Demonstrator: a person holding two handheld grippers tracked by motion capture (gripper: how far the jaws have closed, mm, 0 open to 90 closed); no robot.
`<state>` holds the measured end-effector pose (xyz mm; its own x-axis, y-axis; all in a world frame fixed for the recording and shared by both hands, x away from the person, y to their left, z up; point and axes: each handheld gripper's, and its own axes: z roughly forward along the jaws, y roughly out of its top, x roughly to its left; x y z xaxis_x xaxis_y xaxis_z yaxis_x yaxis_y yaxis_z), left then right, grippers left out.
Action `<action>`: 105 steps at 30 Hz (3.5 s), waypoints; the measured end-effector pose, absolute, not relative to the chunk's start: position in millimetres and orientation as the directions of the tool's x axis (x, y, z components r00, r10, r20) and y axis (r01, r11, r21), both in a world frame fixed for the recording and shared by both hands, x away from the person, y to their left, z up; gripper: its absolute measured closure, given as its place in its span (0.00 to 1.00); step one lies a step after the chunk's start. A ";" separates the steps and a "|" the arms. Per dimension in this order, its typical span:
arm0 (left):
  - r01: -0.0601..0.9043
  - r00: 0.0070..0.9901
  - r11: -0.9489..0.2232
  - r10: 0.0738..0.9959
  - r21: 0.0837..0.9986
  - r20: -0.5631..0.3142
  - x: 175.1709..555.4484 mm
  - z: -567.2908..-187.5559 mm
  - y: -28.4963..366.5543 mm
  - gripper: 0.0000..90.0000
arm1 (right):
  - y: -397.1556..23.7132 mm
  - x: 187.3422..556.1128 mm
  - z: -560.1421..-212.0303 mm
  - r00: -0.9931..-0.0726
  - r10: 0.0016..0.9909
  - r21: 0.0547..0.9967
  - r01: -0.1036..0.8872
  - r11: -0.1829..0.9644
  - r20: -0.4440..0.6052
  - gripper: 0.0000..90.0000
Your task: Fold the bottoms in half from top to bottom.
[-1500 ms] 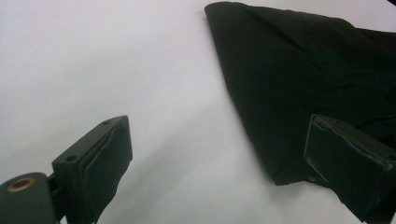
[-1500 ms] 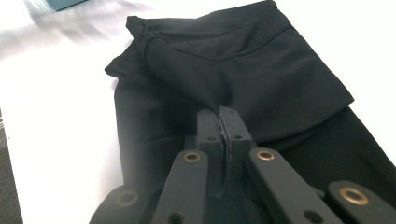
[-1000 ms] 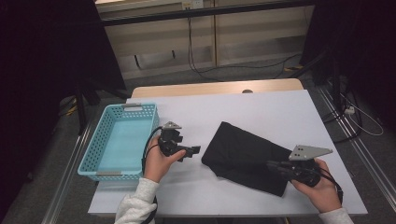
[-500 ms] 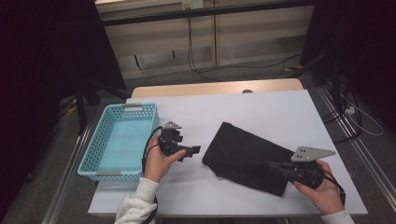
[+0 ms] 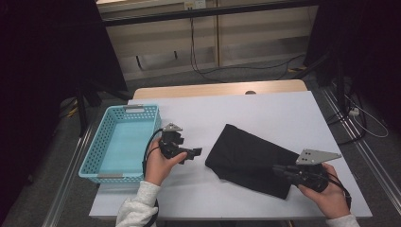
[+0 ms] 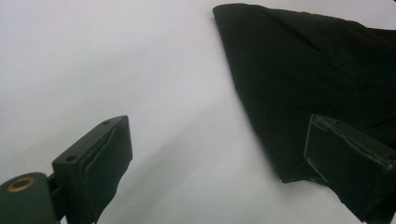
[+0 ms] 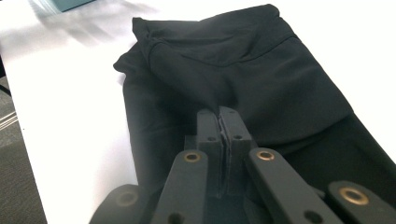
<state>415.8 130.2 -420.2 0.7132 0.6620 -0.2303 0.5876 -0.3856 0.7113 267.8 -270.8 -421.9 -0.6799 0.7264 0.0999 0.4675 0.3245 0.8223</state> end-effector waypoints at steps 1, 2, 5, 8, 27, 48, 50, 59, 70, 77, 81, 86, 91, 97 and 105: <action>0.586 0.710 -0.381 0.666 0.715 -0.228 415.7 -420.6 130.3 0.09 | -270.7 267.8 -421.8 -0.680 0.726 0.822 0.467 0.325 0.100 0.99; 0.587 0.710 -0.381 0.667 0.714 -0.228 415.7 -420.7 130.5 0.09 | -271.0 268.0 -422.0 -0.678 0.728 0.821 0.469 0.325 0.099 0.99; 0.587 0.709 -0.380 0.668 0.715 -0.227 415.8 -421.3 130.3 0.09 | -272.2 268.4 -423.2 -0.672 0.733 0.815 0.481 0.324 0.106 0.99; 0.586 0.712 -0.382 0.664 0.715 -0.229 416.1 -420.1 130.7 0.09 | -272.4 266.7 -422.0 -0.676 0.730 0.819 0.474 0.322 0.104 0.99; 0.578 0.724 -0.387 0.649 0.718 -0.233 414.7 -418.0 125.3 0.09 | -279.2 241.9 -419.4 -0.648 0.753 0.789 0.519 0.328 0.113 0.77; 0.602 0.699 -0.378 0.675 0.703 -0.236 407.7 -424.4 139.7 0.09 | -291.6 330.6 -446.1 -0.458 0.886 0.727 0.633 0.266 0.075 0.56; 0.603 0.696 -0.374 0.678 0.705 -0.235 408.1 -424.0 140.5 0.09 | -288.9 334.5 -448.6 -0.467 0.882 0.717 0.637 0.282 0.068 0.58; 0.602 0.702 -0.387 0.673 0.698 -0.233 407.1 -426.0 136.6 0.09 | -279.9 335.3 -452.4 -0.511 0.858 0.714 0.622 0.320 0.061 0.86; 0.592 0.714 -0.393 0.661 0.704 -0.231 408.9 -423.9 131.3 0.09 | -284.0 327.8 -438.7 -0.518 0.851 0.735 0.611 0.293 0.091 0.91; 0.595 0.717 -0.396 0.655 0.699 -0.239 408.1 -425.5 127.2 0.09 | -297.6 315.0 -433.7 -0.502 0.859 0.729 0.625 0.278 0.103 0.91; 0.589 0.724 -0.401 0.648 0.702 -0.237 406.5 -426.1 122.8 0.09 | -301.8 313.5 -434.3 -0.484 0.869 0.726 0.632 0.270 0.098 0.91; 0.588 0.726 -0.406 0.646 0.700 -0.235 405.2 -427.6 120.3 0.09 | -308.5 311.6 -435.4 -0.470 0.879 0.722 0.635 0.274 0.080 0.87; 0.584 0.732 -0.412 0.640 0.699 -0.234 403.2 -424.8 118.6 0.08 | -310.5 308.5 -438.4 -0.453 0.891 0.743 0.611 0.274 0.044 0.63; 0.584 0.736 -0.415 0.633 0.698 -0.241 400.4 -427.9 112.7 0.09 | -314.2 307.4 -436.6 -0.405 0.911 0.795 0.577 0.186 0.081 0.39; 0.579 0.744 -0.424 0.625 0.697 -0.238 399.3 -429.0 110.3 0.08 | -308.5 312.8 -439.1 -0.337 0.935 0.798 0.592 0.116 0.114 0.19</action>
<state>399.3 110.3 -429.0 0.7435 0.6250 -0.2379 0.5789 -0.4236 0.6967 312.8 -308.5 -439.1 -0.3368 0.9347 0.1136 0.5918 0.1163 0.7976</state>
